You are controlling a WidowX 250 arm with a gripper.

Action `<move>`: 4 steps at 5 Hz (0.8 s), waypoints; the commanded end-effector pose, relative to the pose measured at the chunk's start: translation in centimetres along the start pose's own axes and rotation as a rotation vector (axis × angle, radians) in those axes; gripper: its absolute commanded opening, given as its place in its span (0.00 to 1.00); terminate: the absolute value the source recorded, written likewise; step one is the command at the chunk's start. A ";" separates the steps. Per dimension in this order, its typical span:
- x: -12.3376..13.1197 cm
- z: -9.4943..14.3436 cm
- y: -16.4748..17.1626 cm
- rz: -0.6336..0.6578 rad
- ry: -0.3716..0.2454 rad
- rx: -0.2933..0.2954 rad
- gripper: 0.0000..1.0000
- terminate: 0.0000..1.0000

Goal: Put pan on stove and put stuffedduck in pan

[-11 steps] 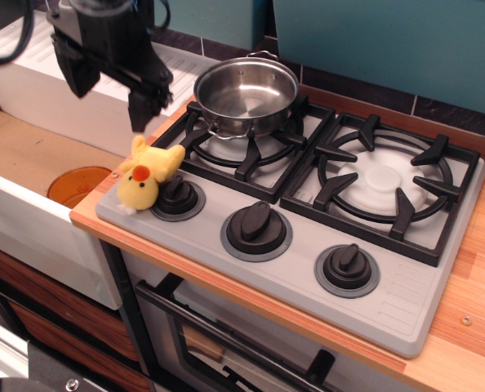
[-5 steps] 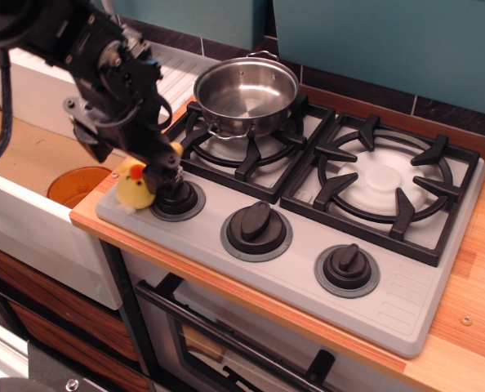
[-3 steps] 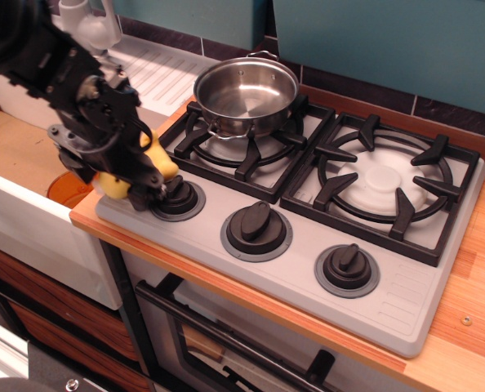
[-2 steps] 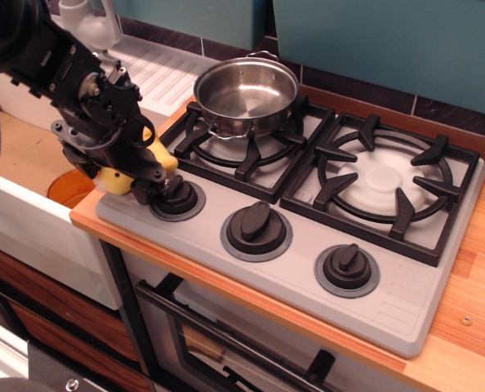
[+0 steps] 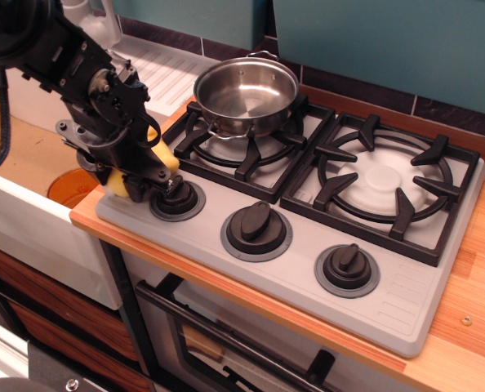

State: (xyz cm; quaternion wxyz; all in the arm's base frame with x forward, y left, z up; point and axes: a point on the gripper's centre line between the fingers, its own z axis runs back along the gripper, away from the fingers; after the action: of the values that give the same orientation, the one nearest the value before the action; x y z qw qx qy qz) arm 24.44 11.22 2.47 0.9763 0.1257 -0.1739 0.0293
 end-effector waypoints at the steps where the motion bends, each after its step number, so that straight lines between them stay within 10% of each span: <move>1: 2.1 2.8 1.1 -0.051 -0.007 0.030 0.00 0.00; 4: 4.2 8.4 3.3 -0.086 0.037 0.091 0.00 0.00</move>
State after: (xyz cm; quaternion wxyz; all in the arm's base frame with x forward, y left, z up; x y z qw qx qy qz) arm 24.37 12.34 10.87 0.9790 0.1639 -0.1210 -0.0041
